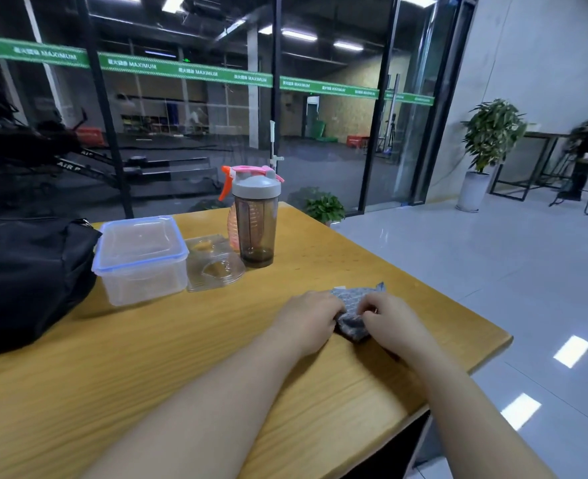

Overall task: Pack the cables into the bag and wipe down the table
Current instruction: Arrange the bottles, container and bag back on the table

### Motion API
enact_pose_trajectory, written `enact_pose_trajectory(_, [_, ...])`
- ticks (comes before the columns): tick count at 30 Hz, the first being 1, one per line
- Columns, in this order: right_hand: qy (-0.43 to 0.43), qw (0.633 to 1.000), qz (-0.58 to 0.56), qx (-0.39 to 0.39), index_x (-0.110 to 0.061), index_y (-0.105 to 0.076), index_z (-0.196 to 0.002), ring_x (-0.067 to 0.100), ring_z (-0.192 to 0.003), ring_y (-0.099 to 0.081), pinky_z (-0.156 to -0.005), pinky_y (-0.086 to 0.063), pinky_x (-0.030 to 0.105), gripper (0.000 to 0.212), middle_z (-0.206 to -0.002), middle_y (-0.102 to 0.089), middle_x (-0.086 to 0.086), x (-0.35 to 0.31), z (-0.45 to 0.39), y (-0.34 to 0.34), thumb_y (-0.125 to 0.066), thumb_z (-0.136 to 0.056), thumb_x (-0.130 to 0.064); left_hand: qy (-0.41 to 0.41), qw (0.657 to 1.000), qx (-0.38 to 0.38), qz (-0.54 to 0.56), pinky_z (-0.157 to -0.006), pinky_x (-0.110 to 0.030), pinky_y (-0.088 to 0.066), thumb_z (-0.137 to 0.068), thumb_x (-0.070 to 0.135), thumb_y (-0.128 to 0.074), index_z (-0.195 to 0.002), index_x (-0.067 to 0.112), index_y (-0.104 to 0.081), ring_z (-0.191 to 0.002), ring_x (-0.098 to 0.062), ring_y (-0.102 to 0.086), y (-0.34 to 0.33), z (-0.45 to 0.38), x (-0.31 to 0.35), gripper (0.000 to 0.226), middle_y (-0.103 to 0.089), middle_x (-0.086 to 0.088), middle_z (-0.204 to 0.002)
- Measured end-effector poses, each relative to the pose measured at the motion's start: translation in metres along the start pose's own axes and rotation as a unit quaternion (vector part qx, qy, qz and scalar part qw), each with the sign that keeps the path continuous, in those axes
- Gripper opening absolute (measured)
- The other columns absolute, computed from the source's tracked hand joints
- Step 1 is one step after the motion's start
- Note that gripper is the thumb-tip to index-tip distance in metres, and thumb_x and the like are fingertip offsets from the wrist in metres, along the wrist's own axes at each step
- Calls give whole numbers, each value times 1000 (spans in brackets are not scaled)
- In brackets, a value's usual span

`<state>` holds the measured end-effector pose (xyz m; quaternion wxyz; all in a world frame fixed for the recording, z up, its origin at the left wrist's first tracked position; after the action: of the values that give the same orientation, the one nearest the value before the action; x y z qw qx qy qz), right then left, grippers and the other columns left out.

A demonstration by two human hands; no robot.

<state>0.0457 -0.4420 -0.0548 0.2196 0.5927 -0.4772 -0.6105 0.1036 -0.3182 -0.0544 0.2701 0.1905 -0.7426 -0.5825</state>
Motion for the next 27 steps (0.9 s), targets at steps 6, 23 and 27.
enact_pose_trajectory(6, [20, 995, -93, -29, -23, -66, -107, 7, -96, -50, -69, -36, 8, 43, -100, -59, -11, 0, -8, 7, -40, -82, 0, 17, 986, 71, 148, -85, -36, -43, -91, 9, -38, -106, 22, -61, -101, -22, -52, 6, -6, -14, 31, -59, -3, -110])
enact_pose_trajectory(23, [54, 995, -44, 76, -22, -47, -100, 9, -81, -51, -62, -38, 26, 8, -93, -53, -8, -42, -41, -4, -49, -96, -28, 107, 906, 198, 358, -64, -12, -36, -88, 3, -40, -74, 27, -56, -76, -5, -48, 43, 28, -68, 32, -49, 6, -90])
enact_pose_trajectory(27, [65, 982, -166, 61, -23, -41, -101, 8, -69, -52, -51, -35, 23, 12, -84, -48, -11, -72, -39, -22, -50, -96, -28, 126, 921, 205, 306, -64, -18, -35, -86, 18, -54, -76, 29, -49, -74, 1, -46, 54, 52, -89, 16, -44, 10, -90])
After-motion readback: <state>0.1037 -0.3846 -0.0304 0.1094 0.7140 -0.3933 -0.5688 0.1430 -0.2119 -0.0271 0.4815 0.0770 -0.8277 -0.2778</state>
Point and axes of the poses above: each hand's wrist, its own z-axis away from the middle knuckle, its own y-axis out of the back of the hand, x = y × z, the point moved 4 cm from there along -z, towards the middle knuckle
